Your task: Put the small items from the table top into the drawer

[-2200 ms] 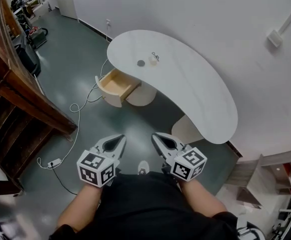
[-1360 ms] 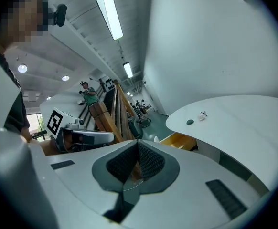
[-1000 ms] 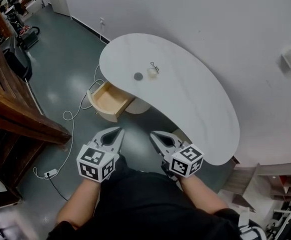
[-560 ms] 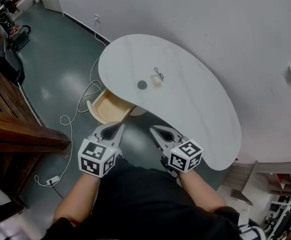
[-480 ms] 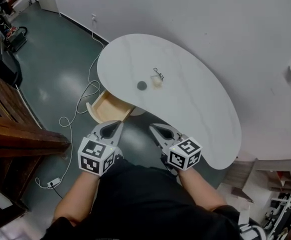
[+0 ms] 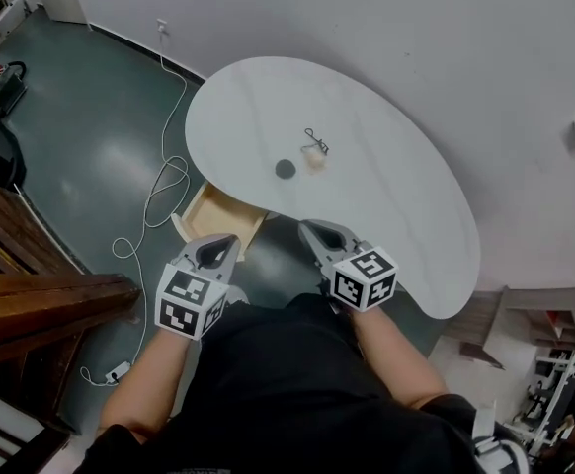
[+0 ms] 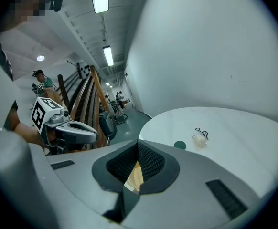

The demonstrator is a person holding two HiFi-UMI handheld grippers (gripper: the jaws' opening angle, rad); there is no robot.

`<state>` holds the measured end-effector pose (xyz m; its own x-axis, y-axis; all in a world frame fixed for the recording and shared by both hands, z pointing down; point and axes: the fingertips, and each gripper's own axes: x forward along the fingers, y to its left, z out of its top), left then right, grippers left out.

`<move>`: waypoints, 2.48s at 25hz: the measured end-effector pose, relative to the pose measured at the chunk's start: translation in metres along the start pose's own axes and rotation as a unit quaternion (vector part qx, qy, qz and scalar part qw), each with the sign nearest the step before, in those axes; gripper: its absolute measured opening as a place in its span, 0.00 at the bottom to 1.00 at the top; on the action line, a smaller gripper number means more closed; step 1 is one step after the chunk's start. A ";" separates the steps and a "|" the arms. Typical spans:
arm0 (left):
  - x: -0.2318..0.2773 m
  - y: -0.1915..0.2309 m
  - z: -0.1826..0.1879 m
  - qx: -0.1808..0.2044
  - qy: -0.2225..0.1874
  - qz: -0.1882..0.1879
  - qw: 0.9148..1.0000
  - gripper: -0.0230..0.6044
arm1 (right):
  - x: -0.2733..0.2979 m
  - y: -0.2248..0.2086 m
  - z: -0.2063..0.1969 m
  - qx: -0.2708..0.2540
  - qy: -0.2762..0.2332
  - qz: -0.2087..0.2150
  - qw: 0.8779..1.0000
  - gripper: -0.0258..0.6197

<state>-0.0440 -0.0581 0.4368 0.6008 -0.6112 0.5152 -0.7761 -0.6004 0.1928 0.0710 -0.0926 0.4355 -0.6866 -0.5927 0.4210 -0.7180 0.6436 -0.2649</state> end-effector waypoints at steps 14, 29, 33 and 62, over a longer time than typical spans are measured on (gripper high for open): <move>0.025 0.045 0.020 -0.047 -0.024 0.069 0.996 0.06 | 0.059 -0.060 -0.016 -0.089 0.098 0.019 0.991 0.04; 0.027 0.068 -0.042 -0.151 0.050 0.161 0.974 0.06 | 0.173 -0.148 -0.071 -0.247 0.231 0.009 0.941 0.17; 0.015 0.068 -0.053 -0.171 0.056 0.181 0.967 0.06 | 0.184 -0.155 -0.079 -0.274 0.246 0.006 0.930 0.19; -0.017 0.090 -0.063 -0.190 0.034 0.199 0.961 0.06 | 0.187 -0.141 -0.053 -0.144 0.219 0.013 0.965 0.09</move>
<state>-0.1358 -0.0691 0.4984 0.2378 -0.7108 0.6620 -0.9634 -0.0860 0.2537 0.0499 -0.2679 0.5975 -0.5455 -0.3536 0.7599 -0.5964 0.8008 -0.0555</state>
